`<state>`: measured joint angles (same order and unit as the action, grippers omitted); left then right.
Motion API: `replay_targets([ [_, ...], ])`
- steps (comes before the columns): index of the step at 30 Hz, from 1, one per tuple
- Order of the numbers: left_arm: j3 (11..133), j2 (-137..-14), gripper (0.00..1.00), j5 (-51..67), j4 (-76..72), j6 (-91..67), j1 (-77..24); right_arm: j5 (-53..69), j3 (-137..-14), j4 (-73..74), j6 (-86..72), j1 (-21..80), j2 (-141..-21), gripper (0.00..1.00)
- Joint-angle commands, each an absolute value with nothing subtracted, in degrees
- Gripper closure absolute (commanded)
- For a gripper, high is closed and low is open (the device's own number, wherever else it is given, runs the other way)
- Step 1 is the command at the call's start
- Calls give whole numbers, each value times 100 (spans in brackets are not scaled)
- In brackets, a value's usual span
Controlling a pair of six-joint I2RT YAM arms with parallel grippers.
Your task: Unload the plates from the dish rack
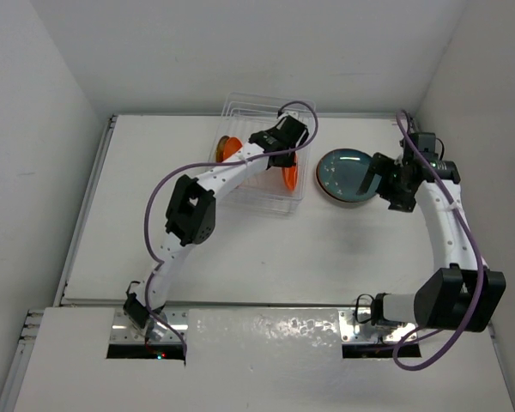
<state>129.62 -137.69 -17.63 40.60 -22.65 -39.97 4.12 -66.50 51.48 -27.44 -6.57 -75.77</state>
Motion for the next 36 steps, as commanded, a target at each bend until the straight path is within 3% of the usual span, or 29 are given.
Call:
replay_targets([
  [1, 13157, -13105, 96, -2239, 3753, -2180, -4166, 422, -7066, 5265, -2663, -624, -7462, 1],
  [8, 13148, -12262, 100, -2979, 3691, -2127, -4315, 571, -7119, 5098, -2742, -624, -7594, 1],
  [13, 13474, -11893, 100, -3796, 4613, -2320, -4316, 676, -7084, 4966, -2777, -624, -7585, 1],
  [16, 12808, -11024, 100, -2757, 4685, -2399, -4307, 1097, -6874, 4598, -2865, -624, -7515, 1],
  [18, 11711, -10006, 100, -1903, 4257, -2513, -4263, 1736, -6611, 4169, -2962, -624, -7471, 1],
  [20, 10240, -9015, 100, -225, 3747, -2732, -4167, 2108, -6347, 3799, -3119, -624, -7357, 1],
  [23, 9334, -7985, 100, 782, 3305, -2988, -4166, 2303, -6249, 3305, -3252, -615, -7225, 1],
  [24, 7890, -7746, 100, 1383, 2739, -3423, -4166, 2303, -6258, 3252, -3269, -615, -7225, 1],
  [25, 6848, -7299, 100, 1476, 2490, -3741, -4175, 2329, -6284, 3226, -3287, -615, -7225, 1],
  [28, 5368, -6839, 100, 1600, 1654, -4095, -4166, 2478, -6381, 3164, -3375, -580, -7295, 1],
  [36, 4254, -7531, 100, 1266, 652, -3894, -4087, 2479, -6504, 3252, -3322, -519, -7251, 1],
])
